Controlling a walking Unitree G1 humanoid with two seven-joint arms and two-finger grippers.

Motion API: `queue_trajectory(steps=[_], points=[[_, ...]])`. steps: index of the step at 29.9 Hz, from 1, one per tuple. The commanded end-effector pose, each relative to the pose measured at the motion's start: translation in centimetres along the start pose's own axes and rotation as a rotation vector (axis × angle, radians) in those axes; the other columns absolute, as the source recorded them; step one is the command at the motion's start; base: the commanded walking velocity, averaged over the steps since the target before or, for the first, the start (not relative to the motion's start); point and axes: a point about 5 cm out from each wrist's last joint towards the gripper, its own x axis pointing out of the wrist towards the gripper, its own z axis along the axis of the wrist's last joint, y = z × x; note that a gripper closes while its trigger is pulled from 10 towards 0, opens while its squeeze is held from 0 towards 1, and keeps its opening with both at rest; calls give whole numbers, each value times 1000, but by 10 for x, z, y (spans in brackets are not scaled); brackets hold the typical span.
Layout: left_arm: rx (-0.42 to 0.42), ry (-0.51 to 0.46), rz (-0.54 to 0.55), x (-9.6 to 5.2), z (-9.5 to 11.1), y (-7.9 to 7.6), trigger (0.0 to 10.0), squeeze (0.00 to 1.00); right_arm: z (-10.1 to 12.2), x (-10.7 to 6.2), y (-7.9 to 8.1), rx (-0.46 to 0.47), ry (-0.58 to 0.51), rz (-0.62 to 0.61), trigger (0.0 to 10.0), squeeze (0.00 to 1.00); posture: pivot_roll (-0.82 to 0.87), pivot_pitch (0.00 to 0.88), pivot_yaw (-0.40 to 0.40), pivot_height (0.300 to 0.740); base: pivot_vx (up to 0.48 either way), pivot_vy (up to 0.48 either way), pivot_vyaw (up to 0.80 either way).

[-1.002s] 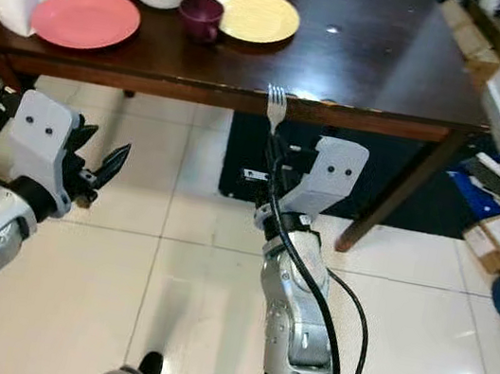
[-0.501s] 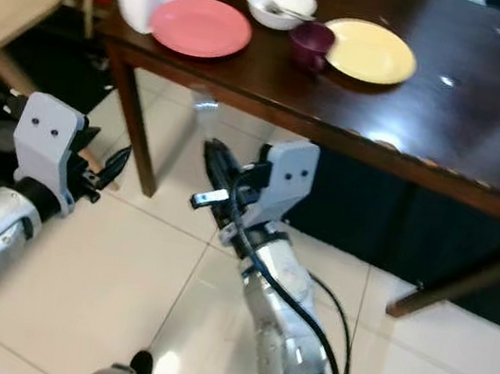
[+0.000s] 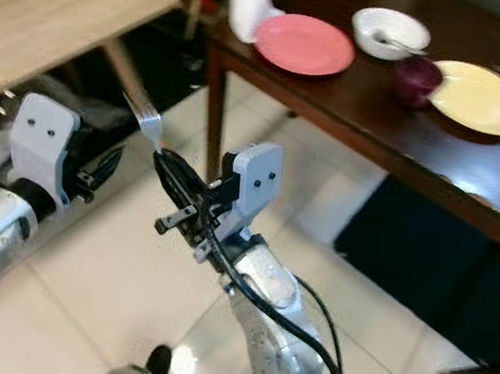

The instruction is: Setting the table

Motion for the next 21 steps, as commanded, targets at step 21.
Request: queue_trajectory(steps=[21], points=[[6,37,30,-2,-8,4,10000,0,4,3,13,56,-17,75,10000,0,-78,112,55,740,0,0,788]])
